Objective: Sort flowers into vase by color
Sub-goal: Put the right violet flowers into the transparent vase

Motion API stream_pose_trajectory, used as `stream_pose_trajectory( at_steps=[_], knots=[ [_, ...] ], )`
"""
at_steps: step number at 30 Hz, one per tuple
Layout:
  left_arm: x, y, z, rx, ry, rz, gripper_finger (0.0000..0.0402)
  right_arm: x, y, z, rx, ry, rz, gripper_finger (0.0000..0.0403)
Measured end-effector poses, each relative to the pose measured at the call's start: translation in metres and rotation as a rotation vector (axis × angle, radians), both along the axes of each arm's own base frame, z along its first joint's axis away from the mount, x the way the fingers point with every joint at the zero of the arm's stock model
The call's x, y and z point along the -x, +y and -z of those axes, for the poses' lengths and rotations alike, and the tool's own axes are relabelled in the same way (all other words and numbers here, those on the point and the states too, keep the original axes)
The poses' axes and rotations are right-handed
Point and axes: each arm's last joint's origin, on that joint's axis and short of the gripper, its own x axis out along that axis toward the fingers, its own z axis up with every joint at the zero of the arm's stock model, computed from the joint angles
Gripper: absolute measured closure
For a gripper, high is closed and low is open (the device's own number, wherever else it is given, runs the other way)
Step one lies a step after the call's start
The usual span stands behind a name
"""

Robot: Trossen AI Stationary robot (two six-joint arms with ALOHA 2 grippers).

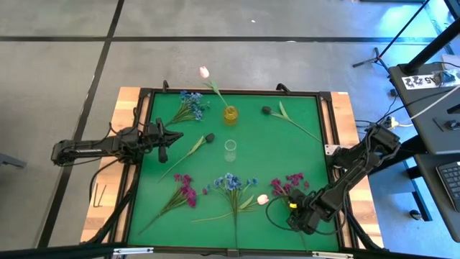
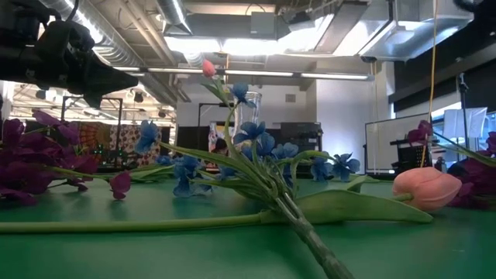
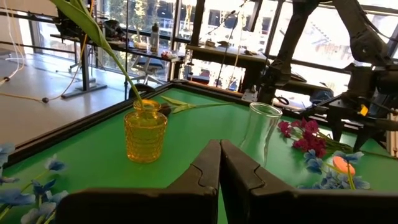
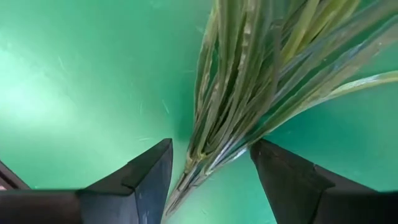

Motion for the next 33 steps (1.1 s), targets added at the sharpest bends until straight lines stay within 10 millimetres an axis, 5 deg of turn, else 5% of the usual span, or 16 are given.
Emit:
stream_pose_trajectory(
  at_steps=[9, 22, 33],
  knots=[
    [0.0, 0.0, 0.0, 0.001, 0.0, 0.0, 0.0401, -0.013, -0.019, -0.001, -0.002, 0.061, -0.034, 0.0195],
    [0.0, 0.0, 0.0, 0.003, -0.001, 0.0, 0.0401, -0.018, -0.025, -0.017, 0.061, 0.029, -0.072, 0.0387],
    [0.0, 0.0, 0.0, 0.009, -0.002, 0.0, 0.0401, -0.005, -0.048, -0.074, 0.262, -0.164, -0.001, 0.0373]
  ],
)
